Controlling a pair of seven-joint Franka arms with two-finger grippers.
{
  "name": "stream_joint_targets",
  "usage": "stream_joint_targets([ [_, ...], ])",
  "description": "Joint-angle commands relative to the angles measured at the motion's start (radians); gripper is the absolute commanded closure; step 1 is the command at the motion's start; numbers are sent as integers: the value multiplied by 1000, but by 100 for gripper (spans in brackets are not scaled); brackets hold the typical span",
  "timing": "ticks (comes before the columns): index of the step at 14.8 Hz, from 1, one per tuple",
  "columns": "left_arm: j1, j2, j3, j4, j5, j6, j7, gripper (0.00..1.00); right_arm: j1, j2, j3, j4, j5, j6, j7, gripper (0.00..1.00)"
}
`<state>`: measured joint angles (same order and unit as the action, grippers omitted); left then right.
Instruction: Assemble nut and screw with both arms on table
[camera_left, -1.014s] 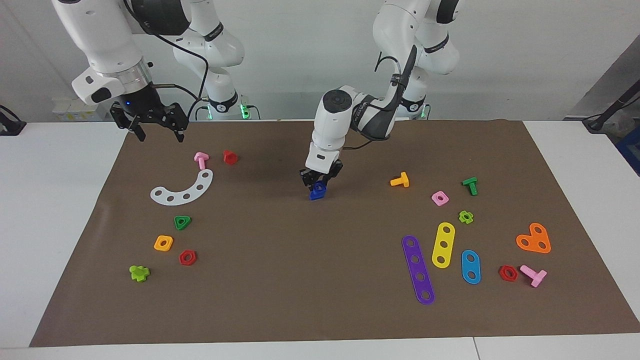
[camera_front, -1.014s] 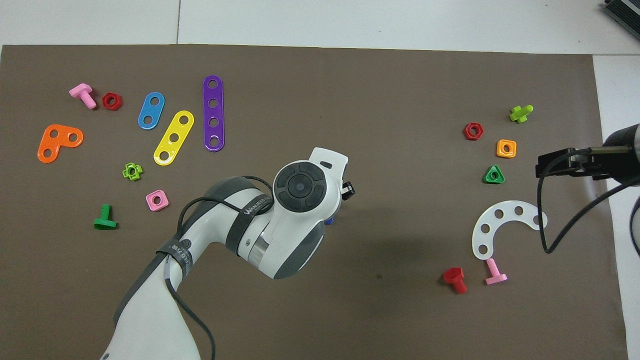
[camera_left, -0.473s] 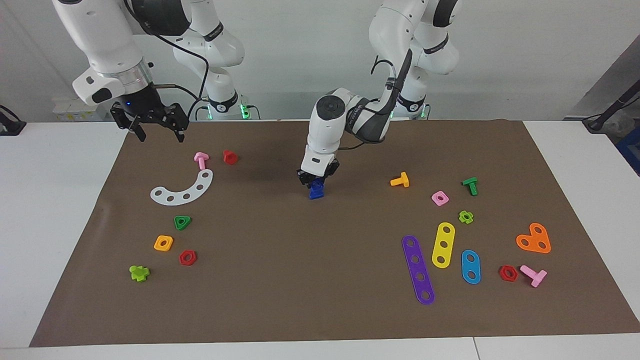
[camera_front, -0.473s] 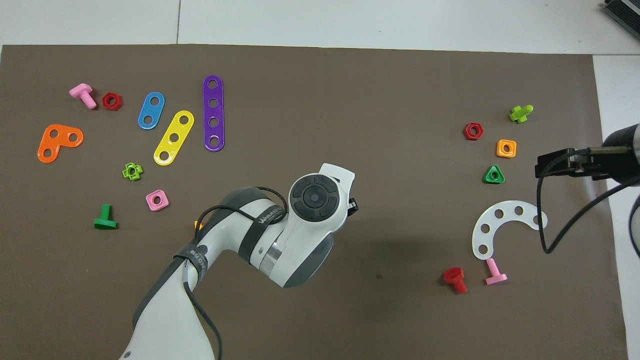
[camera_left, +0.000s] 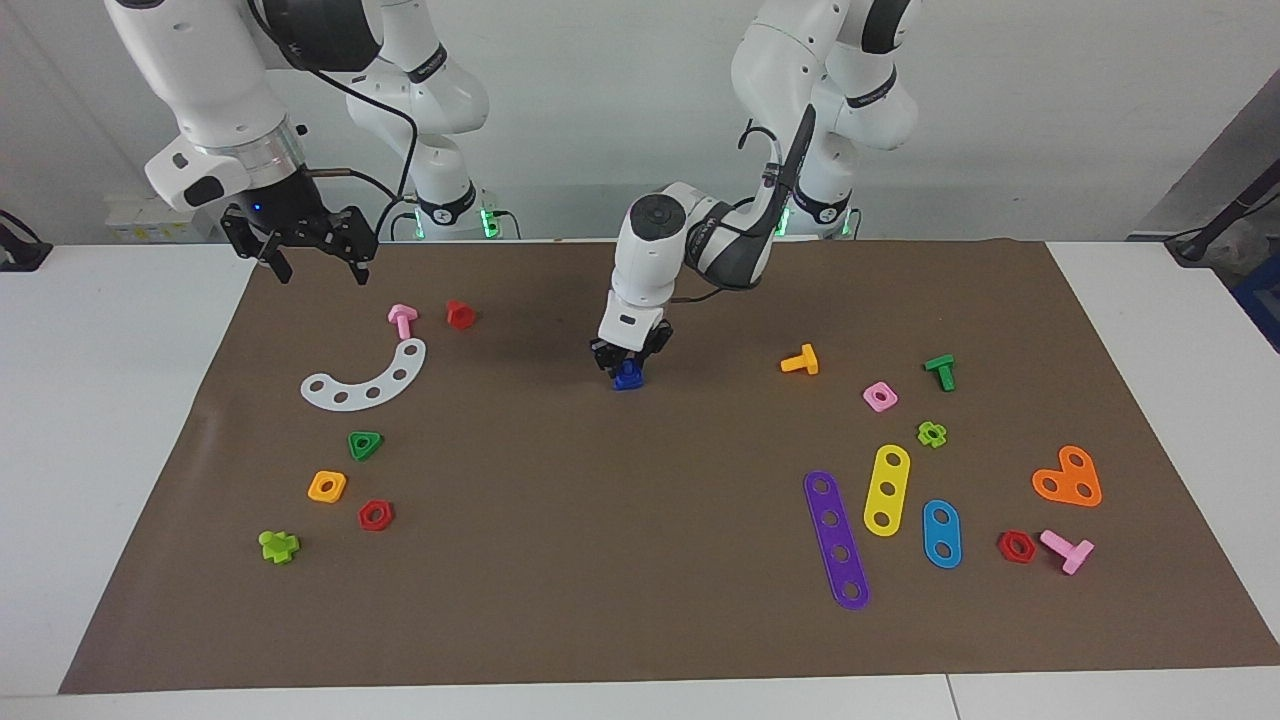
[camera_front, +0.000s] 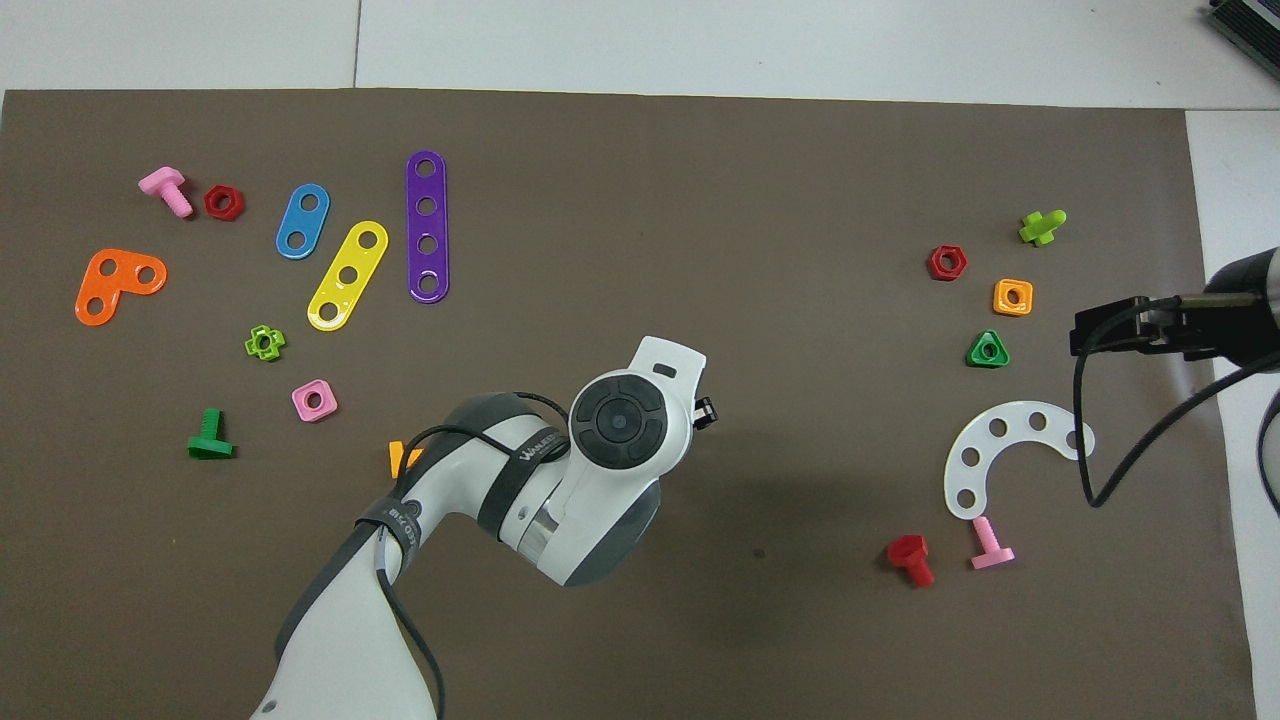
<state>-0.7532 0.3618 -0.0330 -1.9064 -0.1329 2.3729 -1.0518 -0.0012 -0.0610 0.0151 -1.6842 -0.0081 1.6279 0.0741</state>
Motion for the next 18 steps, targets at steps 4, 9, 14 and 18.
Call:
stream_joint_targets([
  [4,66,-65,16,52,-5,-139,10,21,-8,-20,2,-23,28,9,-28,0],
  [9,250,-253,15,53,-5,-441,261,22,-10,-20,2,-22,30,7,-25,0],
  [14,437,-355,16,30,-4,-684,643,24,-10,-19,2,-19,30,7,-27,0],
  [18,626,-444,16,-26,30,-727,987,27,-10,-19,2,-18,30,1,-25,0],
])
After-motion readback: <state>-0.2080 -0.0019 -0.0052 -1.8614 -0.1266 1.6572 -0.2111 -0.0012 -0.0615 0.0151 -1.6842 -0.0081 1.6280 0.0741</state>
